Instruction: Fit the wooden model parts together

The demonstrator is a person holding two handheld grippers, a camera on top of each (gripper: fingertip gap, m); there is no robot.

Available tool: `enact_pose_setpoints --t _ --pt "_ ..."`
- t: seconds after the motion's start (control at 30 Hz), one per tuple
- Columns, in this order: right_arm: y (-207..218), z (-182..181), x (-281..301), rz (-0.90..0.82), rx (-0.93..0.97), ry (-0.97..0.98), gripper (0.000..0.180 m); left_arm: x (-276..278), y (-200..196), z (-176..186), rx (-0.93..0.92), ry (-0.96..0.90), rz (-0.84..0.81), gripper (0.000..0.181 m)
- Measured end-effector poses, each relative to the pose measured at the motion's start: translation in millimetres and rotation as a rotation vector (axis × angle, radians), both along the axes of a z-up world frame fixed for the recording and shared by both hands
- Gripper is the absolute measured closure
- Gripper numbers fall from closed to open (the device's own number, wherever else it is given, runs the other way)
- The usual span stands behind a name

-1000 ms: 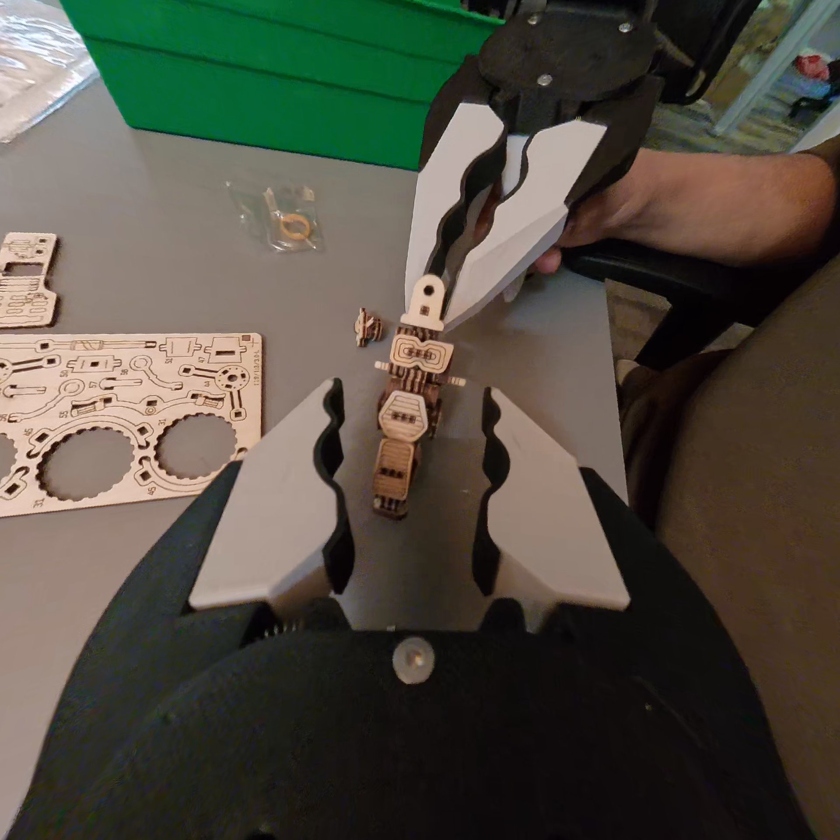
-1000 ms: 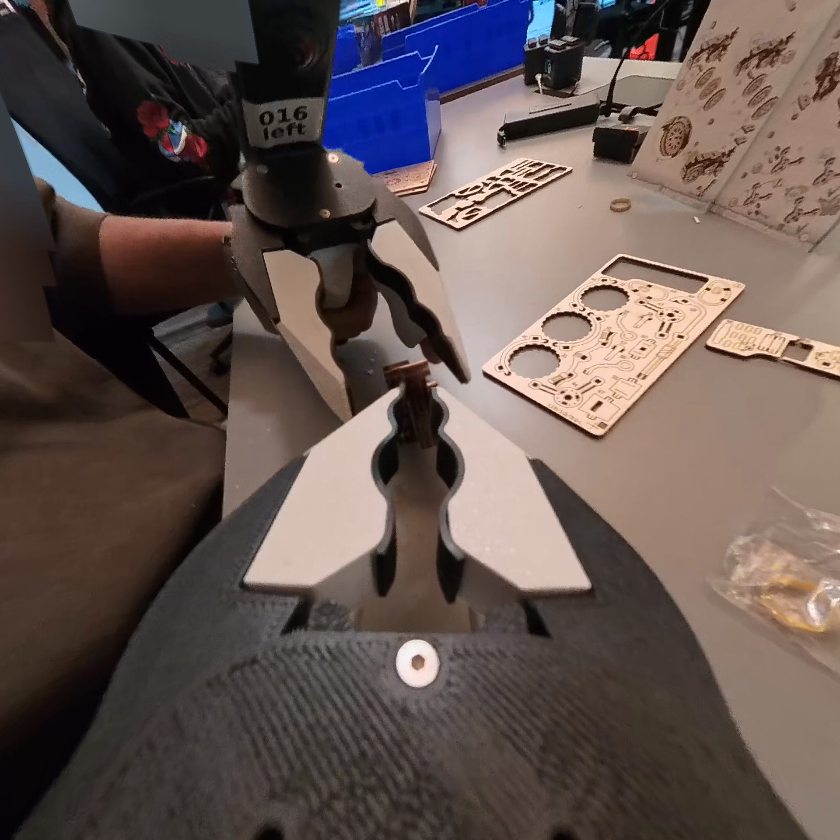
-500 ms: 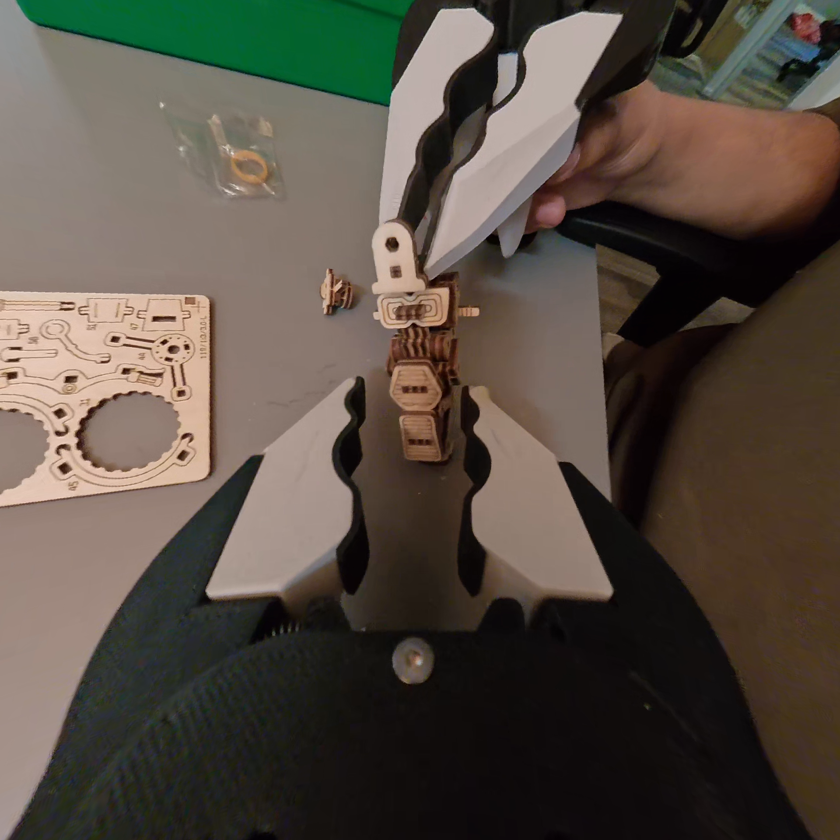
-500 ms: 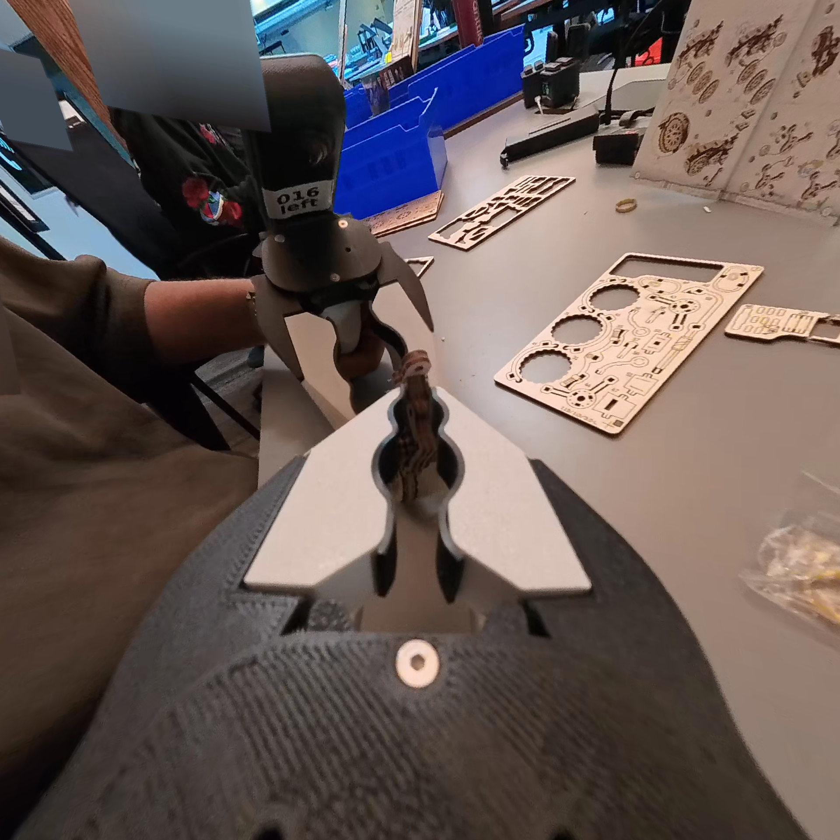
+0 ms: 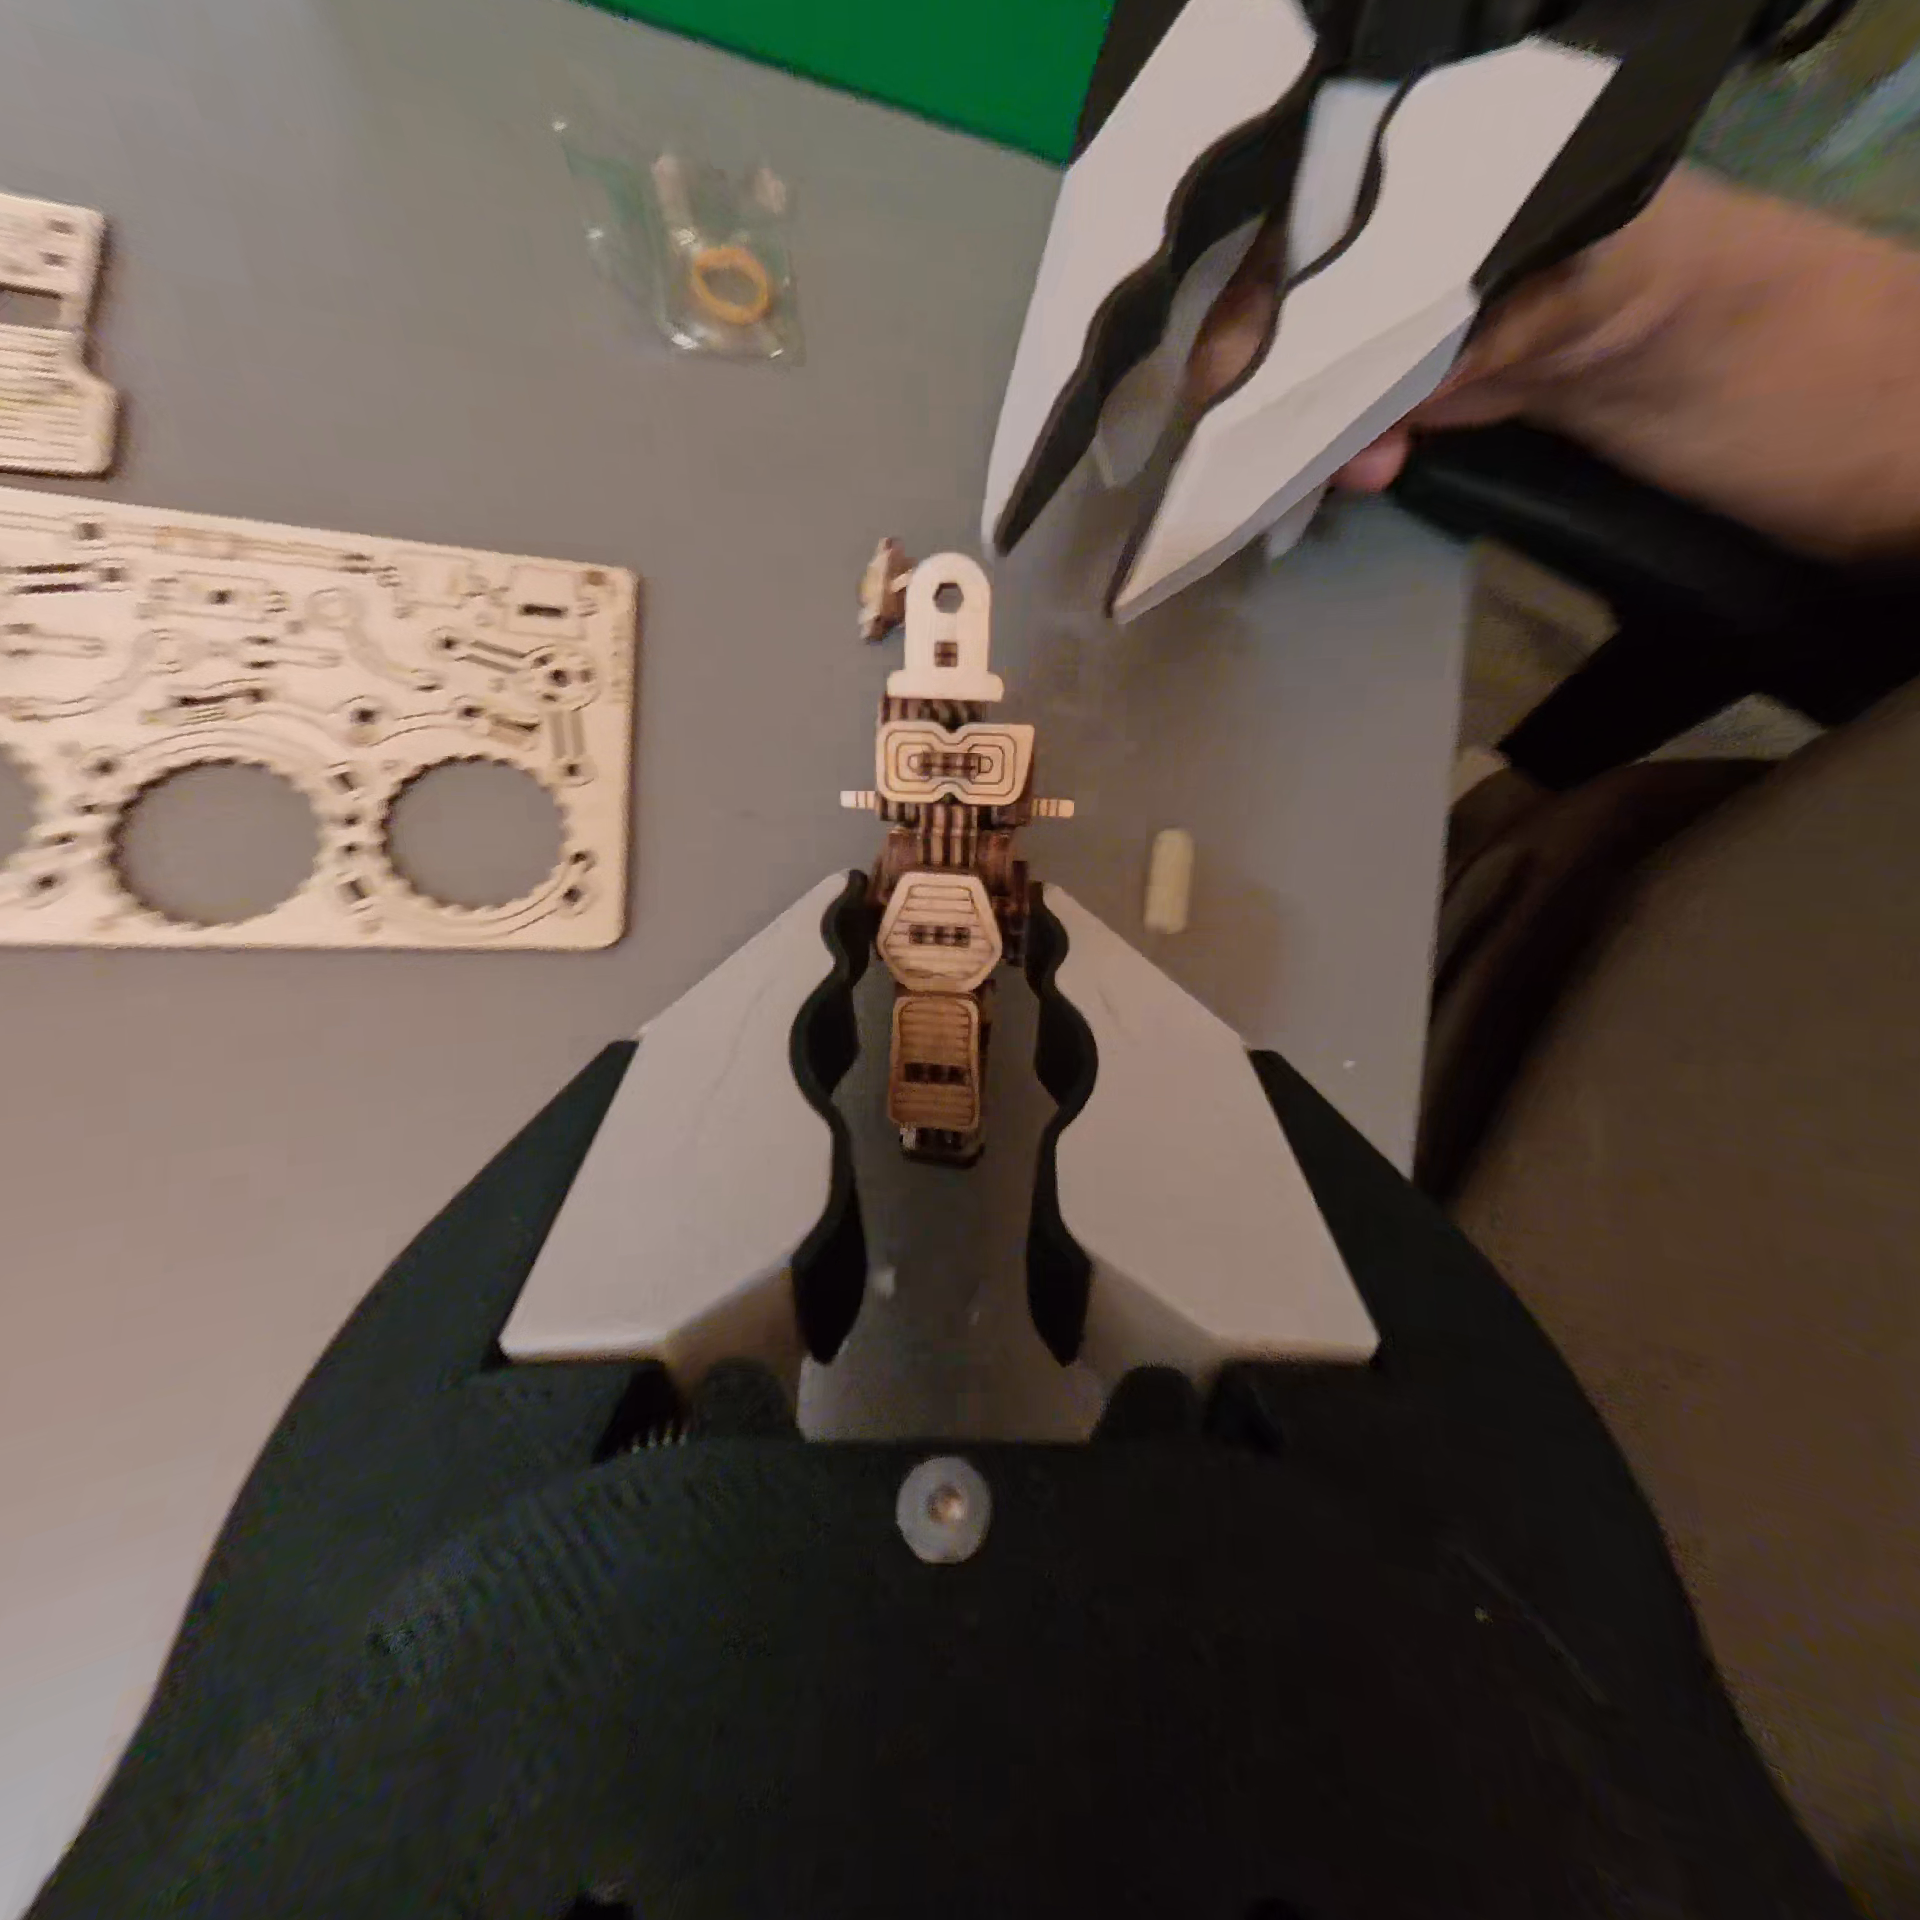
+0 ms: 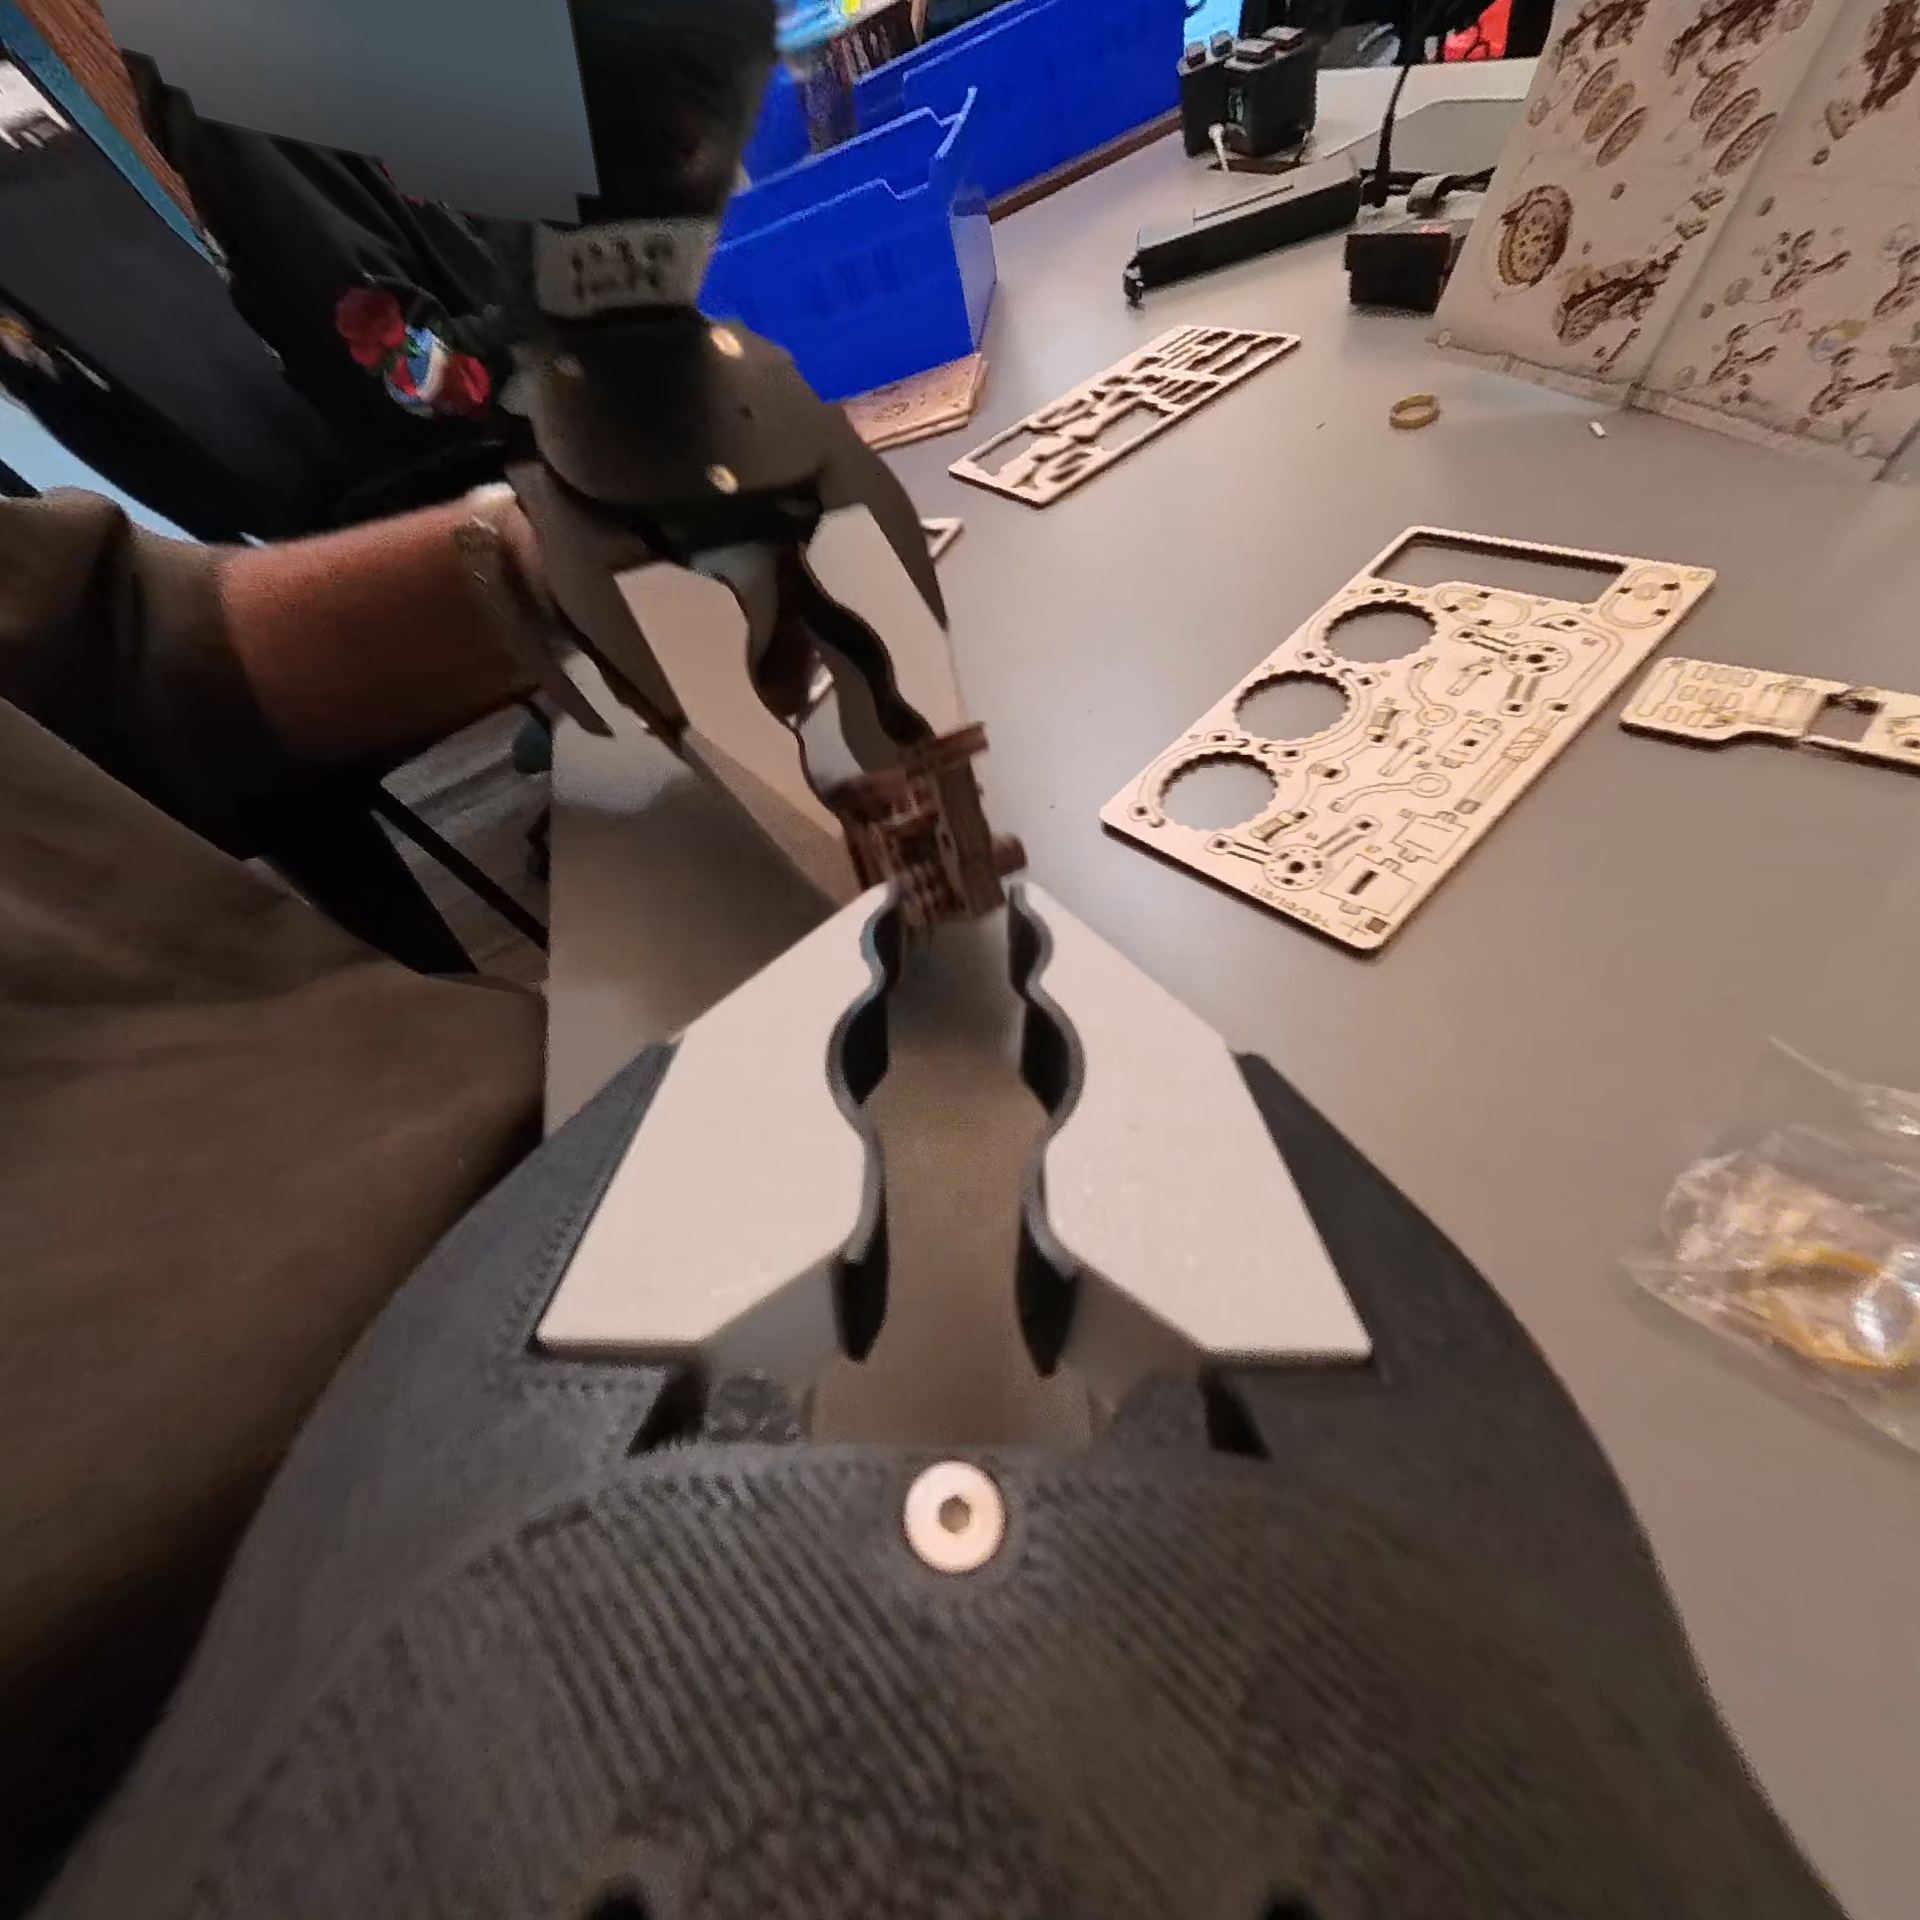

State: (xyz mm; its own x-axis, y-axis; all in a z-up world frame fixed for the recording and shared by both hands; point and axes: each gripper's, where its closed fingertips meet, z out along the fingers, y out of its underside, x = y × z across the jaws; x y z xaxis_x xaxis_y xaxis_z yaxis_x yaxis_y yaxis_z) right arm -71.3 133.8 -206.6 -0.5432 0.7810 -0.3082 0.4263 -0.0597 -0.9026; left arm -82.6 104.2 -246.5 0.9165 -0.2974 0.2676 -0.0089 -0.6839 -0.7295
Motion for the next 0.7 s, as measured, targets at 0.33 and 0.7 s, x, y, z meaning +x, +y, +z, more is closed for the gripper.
enact_pose_setpoints --t 0.33,0.7 --pt "-11 2 -4 -0.001 0.095 0.047 0.143 -6 -24 -21 -0.221 0.255 -0.068 0.153" --pt "-21 -34 -6 0.015 0.339 -0.026 0.148 -2 -17 -20 -0.167 0.215 -0.063 0.153"
